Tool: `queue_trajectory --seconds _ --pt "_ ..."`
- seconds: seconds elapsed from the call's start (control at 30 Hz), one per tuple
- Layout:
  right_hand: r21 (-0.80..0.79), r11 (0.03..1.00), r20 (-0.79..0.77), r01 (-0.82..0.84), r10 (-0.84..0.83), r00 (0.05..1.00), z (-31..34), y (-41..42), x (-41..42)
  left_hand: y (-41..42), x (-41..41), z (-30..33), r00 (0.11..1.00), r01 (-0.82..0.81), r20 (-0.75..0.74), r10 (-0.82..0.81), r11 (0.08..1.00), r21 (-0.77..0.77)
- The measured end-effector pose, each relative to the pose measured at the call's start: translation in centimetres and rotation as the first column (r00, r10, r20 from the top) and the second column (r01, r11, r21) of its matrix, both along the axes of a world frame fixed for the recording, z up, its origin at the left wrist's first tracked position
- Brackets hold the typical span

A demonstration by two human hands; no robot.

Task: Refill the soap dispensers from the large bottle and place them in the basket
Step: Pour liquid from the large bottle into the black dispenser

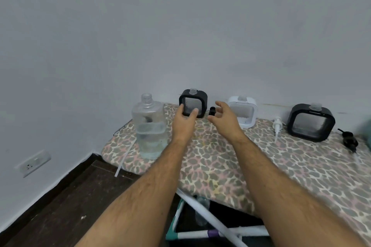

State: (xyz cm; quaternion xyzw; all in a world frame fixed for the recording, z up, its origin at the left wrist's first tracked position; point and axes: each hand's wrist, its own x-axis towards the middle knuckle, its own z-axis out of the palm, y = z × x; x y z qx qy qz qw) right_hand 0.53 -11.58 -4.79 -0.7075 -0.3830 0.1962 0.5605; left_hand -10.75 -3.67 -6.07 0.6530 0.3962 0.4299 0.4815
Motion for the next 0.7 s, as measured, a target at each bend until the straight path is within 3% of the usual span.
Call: queue_trajectory --seconds 0.23,0.4,0.7 --pt "-0.049 0.998 0.076 -0.048 0.051 0.996 -1.1 6.7 3.2 5.3 5.0 -1.7 0.988 -0.105 0.109 0.11 0.993 -0.045" --pt "-0.104 0.994 0.11 -0.023 0.034 0.993 -1.7 10.3 4.8 8.0 6.9 -2.6 0.976 -0.197 0.08 0.202 0.978 -0.062" --pt "-0.021 1.0 0.059 0.013 -0.012 0.998 -2.1 11.5 5.5 9.2 7.0 -2.2 0.973 -0.167 0.145 0.179 0.982 -0.09"
